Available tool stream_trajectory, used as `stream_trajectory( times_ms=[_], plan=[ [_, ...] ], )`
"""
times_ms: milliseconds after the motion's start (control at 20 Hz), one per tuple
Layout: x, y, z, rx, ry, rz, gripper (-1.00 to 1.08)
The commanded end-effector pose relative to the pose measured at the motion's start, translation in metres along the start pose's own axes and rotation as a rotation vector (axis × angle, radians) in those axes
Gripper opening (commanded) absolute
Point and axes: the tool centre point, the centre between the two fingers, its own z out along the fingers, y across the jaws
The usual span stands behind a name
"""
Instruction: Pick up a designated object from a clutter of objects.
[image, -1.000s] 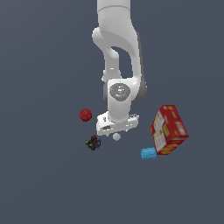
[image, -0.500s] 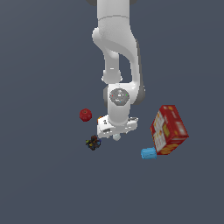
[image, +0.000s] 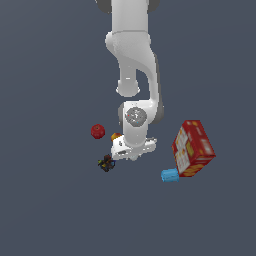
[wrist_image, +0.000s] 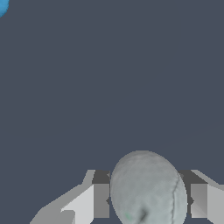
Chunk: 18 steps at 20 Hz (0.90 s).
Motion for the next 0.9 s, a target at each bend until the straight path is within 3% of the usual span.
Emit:
stream_trajectory(
  times_ms=[0, 850],
  plan=[
    [0.000, 0.000, 0.001, 0.000, 0.001, 0.000, -1.00],
    [0.000, -0.004, -0.020, 0.000, 0.001, 0.000, -1.00]
  ],
)
